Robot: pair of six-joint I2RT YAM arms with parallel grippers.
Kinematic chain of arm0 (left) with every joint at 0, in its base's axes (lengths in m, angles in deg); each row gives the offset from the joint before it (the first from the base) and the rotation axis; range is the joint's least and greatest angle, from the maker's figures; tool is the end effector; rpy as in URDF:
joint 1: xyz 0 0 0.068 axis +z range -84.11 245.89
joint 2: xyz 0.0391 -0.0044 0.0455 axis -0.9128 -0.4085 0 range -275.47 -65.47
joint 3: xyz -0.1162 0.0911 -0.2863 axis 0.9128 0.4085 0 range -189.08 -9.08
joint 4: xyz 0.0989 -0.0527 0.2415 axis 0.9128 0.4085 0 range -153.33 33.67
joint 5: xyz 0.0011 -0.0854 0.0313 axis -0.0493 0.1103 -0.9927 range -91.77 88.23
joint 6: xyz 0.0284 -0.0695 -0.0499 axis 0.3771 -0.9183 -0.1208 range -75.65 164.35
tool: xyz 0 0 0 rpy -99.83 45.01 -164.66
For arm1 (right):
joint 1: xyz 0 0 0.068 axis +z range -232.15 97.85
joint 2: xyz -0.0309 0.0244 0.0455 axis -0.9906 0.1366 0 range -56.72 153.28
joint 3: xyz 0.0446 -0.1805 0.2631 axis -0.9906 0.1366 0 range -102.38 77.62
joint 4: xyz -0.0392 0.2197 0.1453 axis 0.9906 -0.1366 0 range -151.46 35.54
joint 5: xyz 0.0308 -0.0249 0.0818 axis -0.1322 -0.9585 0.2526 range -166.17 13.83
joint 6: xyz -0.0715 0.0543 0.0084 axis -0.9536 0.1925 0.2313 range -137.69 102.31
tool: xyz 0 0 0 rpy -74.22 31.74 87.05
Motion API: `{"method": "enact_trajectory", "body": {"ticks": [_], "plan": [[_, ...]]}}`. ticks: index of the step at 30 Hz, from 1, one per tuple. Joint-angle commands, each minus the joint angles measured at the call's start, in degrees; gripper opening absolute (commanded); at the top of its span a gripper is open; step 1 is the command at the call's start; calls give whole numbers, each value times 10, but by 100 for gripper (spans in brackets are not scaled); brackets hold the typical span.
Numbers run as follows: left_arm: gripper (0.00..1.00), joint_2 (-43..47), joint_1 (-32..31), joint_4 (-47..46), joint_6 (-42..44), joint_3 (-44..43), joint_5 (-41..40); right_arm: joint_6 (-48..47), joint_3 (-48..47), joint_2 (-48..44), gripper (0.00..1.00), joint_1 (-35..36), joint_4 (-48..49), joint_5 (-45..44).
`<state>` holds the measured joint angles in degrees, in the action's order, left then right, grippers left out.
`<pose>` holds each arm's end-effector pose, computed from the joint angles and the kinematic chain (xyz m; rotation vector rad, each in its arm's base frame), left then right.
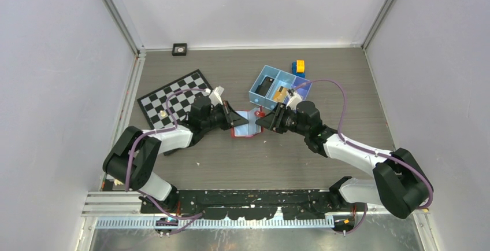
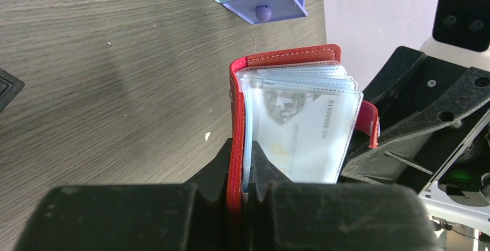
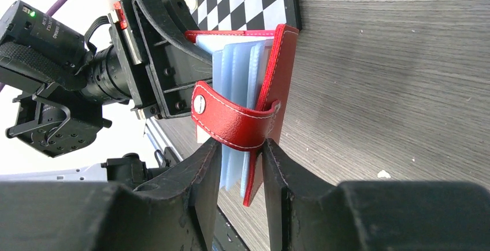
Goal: Take the credit cards out of the card holder
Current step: Remove the credit card from the card holder.
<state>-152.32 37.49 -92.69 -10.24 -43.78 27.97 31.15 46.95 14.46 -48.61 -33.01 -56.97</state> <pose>0.2768 -0.1952 0.2113 -0.1194 2.2120 -1.3944 0.2266 0.1820 0.2455 0.0285 2.1036 1.2461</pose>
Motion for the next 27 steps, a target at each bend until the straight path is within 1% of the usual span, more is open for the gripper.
{"method": "enact_trajectory", "body": {"ticks": [1, 12, 13, 16, 18, 19, 23, 27], "plan": [[0, 23, -3, -13, 11, -22, 1, -3, -21, -1, 38, 2, 25, 5], [0, 36, -7, 18, 26, -27, -17, -8, -36, 17, 39, 3, -5, -5], [0, 37, -7, 21, 27, -27, -19, -8, -36, 16, 38, 3, -7, -7], [0, 41, -7, 26, 28, -27, -23, -14, -40, 13, 25, 3, -29, -23], [0, 42, -7, 27, 28, -26, -23, -15, -43, 15, 24, 3, -36, -26], [0, 43, -7, 28, 29, -26, -24, -16, -44, 16, 25, 3, -37, -26], [0, 44, -7, 32, 31, -27, -26, -19, -49, 22, 38, 3, -45, -27], [0, 44, -7, 40, 33, -29, -30, -22, -55, 27, 43, 7, -49, -23]]}}
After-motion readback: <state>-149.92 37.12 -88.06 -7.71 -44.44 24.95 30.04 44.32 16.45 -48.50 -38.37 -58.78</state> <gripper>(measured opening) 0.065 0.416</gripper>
